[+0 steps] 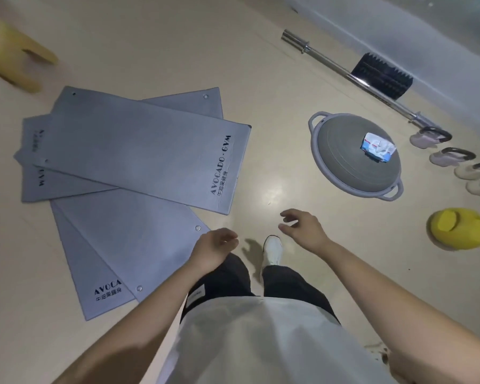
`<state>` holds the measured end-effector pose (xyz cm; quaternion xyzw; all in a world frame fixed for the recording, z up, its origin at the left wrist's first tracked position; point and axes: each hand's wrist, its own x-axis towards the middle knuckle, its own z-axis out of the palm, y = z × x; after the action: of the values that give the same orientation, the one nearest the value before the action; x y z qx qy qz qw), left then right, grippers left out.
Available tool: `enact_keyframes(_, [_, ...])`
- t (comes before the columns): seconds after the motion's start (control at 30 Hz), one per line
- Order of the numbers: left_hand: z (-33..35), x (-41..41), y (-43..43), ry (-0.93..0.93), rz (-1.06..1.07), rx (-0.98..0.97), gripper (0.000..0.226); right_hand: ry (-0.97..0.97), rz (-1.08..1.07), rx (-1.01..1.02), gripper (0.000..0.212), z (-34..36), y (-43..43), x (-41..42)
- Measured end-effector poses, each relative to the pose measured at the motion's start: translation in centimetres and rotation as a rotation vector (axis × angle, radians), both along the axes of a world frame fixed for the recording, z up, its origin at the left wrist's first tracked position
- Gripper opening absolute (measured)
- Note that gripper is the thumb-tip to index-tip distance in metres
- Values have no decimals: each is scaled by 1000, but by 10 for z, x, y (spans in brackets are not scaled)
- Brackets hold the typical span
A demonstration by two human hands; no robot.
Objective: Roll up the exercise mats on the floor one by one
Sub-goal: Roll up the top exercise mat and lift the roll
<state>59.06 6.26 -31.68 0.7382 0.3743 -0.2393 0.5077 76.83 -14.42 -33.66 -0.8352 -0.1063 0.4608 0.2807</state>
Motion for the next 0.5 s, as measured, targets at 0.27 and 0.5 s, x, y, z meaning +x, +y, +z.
enact_keyframes(0.27, [-52, 108, 73, -20, 124, 75, 15, -59, 112, -98, 38, -18, 74, 128])
enact_keyframes(0.5, [-114, 170, 143, 65, 221, 5, 19, -64, 190, -131, 32, -24, 148, 219])
